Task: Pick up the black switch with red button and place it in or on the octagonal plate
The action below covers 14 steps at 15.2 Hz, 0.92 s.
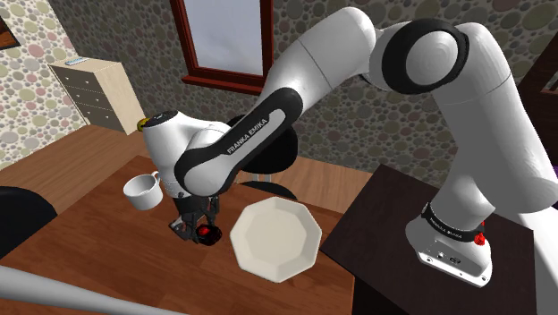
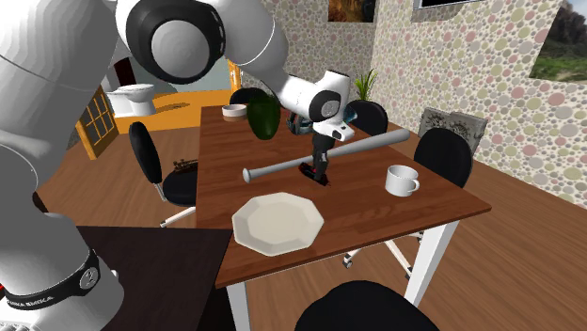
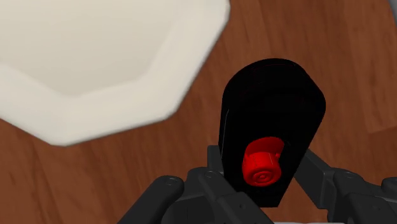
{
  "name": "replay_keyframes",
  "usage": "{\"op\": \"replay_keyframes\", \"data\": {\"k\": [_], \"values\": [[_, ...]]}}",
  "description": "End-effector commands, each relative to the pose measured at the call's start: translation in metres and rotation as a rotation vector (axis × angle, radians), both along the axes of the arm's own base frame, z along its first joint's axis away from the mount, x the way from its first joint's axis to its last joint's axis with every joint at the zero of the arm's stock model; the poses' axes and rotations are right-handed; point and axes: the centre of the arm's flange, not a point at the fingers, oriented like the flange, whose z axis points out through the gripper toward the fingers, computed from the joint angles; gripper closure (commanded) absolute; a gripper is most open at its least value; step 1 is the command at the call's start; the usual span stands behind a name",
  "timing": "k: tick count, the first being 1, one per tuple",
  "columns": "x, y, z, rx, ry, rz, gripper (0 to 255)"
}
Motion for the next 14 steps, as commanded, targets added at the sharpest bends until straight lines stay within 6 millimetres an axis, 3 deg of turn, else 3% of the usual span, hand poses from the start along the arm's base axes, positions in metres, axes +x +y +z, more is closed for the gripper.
{"op": "replay_keyframes", "data": {"k": [1,2,14], "values": [[0.001,0.000,0.011,0.000,0.000,0.000,255],[0.001,0.000,0.011,0.000,0.000,0.000,255],[-0.093,-0.128,0.014,0.000,0.000,0.000,255]]}}
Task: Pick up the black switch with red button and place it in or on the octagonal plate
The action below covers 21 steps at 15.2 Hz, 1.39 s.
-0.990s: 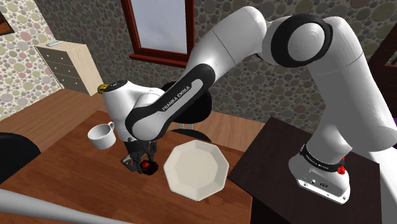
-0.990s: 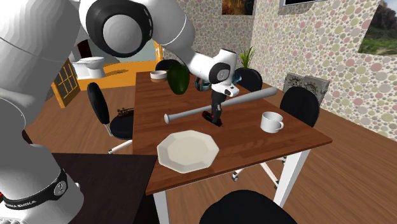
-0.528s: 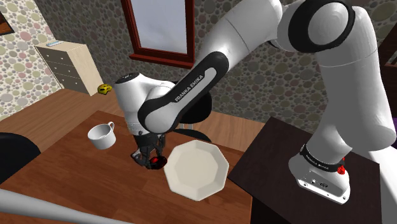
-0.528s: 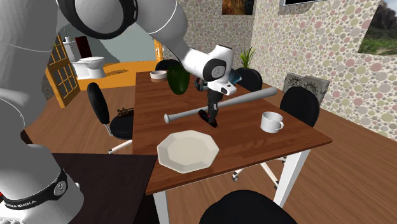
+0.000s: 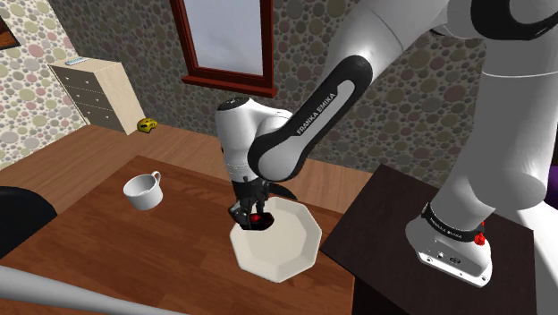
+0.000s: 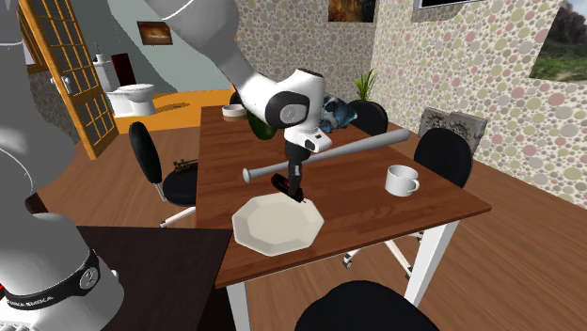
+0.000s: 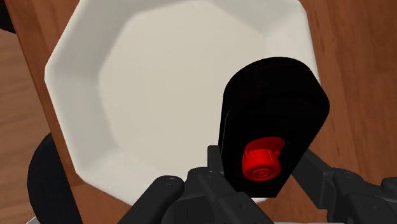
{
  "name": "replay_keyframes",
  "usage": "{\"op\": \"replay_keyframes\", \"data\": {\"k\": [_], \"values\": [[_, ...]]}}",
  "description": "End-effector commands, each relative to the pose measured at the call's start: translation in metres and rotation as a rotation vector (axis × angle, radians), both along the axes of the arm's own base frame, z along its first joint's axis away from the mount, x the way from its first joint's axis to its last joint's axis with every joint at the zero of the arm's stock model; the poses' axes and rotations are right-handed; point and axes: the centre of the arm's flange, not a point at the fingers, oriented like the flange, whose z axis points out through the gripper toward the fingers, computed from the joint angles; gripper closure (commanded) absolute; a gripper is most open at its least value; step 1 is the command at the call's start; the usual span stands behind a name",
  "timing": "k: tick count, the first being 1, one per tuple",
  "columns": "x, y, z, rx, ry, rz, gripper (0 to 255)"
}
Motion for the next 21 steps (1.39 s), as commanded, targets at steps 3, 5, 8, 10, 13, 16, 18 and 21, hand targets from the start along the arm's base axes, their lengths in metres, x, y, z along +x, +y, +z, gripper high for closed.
{"op": "replay_keyframes", "data": {"k": [3,5,8,10,13,16,18,21], "values": [[-0.033,-0.044,0.000,-0.001,0.000,0.000,255],[-0.033,-0.044,-0.011,-0.001,0.000,0.000,255],[-0.033,-0.044,-0.027,-0.001,0.000,0.000,255],[-0.033,-0.044,-0.037,-0.001,0.000,0.000,255],[-0.033,-0.044,-0.053,-0.001,0.000,0.000,255],[-0.033,-0.044,-0.069,-0.001,0.000,0.000,255],[-0.033,-0.044,-0.074,-0.001,0.000,0.000,255],[-0.033,-0.044,-0.074,-0.001,0.000,0.000,255]]}}
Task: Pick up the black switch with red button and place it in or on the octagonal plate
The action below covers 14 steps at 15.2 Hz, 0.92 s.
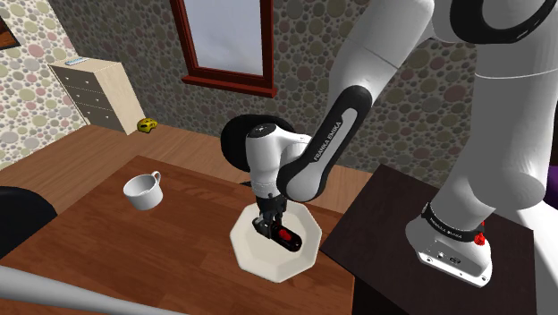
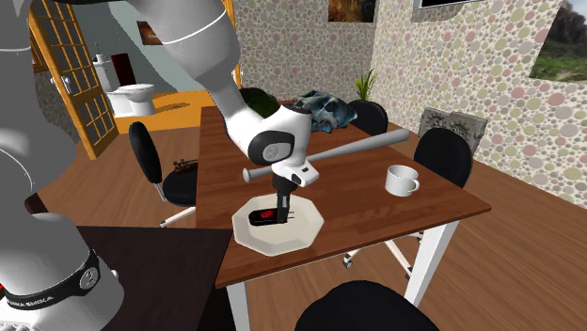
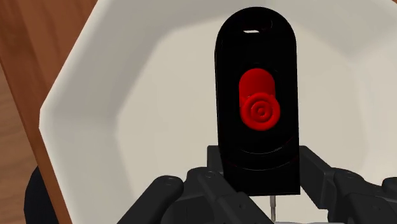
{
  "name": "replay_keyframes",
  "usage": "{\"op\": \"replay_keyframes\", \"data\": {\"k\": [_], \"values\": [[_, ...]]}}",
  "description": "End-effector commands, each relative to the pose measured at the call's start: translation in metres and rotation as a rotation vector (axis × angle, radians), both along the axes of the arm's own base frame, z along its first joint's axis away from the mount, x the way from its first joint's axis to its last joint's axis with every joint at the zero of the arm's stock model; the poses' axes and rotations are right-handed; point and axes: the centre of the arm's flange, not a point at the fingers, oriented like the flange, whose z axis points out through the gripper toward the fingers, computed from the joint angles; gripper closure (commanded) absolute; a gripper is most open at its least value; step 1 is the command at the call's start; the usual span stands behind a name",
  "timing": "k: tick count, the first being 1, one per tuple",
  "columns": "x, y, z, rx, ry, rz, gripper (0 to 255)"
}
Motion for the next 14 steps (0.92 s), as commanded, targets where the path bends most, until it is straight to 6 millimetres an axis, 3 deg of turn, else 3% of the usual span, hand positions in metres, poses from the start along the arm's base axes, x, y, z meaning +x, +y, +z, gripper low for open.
{"op": "replay_keyframes", "data": {"k": [1,3,4,9,13,14], "values": [[0.000,0.000,-0.001,0.000,0.000,0.000,255],[0.000,0.000,-0.001,0.000,0.000,0.000,255],[0.000,0.000,-0.001,0.000,0.000,0.000,0],[0.000,0.000,-0.001,0.000,0.000,0.000,0],[0.007,-0.003,0.049,0.000,0.000,0.000,0],[0.007,-0.003,0.049,0.000,0.000,0.000,0]]}}
